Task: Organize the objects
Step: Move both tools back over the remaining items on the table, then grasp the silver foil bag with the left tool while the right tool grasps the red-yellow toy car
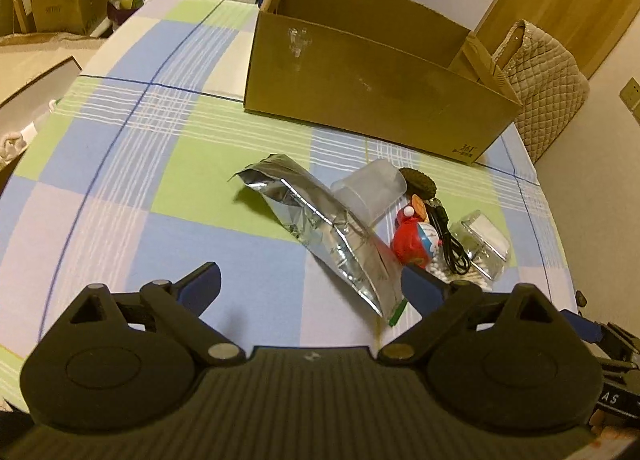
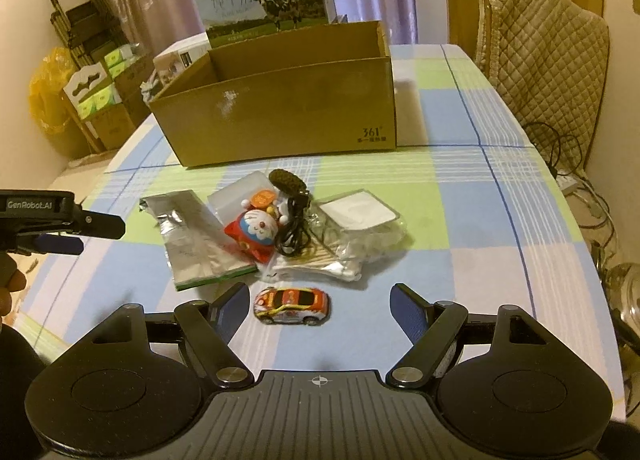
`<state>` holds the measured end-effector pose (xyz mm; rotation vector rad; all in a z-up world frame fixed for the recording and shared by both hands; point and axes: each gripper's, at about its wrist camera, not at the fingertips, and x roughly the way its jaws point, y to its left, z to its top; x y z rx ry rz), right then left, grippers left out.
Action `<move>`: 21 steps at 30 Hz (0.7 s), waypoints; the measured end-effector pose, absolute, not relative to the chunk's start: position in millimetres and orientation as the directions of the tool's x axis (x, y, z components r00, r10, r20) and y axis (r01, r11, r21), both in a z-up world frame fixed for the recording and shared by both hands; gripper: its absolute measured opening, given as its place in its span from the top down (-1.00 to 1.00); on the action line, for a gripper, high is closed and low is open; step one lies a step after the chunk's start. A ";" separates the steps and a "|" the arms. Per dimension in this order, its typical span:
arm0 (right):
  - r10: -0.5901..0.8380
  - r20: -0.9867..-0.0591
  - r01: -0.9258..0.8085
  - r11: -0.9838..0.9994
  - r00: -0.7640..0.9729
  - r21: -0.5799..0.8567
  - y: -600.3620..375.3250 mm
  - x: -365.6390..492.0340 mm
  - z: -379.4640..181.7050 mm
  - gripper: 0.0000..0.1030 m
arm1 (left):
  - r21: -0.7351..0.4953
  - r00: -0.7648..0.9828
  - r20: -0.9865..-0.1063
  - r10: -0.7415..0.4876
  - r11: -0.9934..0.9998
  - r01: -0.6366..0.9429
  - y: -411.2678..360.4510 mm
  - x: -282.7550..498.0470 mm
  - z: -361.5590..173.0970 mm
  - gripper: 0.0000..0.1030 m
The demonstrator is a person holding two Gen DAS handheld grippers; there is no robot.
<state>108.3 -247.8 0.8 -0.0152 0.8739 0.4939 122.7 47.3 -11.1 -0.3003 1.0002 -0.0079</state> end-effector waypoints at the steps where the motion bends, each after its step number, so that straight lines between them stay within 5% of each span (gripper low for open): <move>1: 0.408 -0.741 -0.423 0.887 0.533 0.184 -246.6 112.2 -0.6 -0.46 | -0.251 0.540 -0.830 -0.142 0.959 -0.134 46.6 126.9 -14.0 -0.83; 16: 0.387 -0.785 -0.412 0.892 0.483 0.187 -243.3 142.9 -28.2 -0.46 | -0.301 0.447 -0.869 -0.212 0.944 -0.138 26.2 180.2 -69.8 -0.33; 21: 0.397 -0.790 -0.430 0.883 0.467 0.190 -238.5 145.9 -33.0 -0.46 | -0.335 0.430 -0.862 -0.269 0.938 -0.086 27.0 180.5 -70.1 0.24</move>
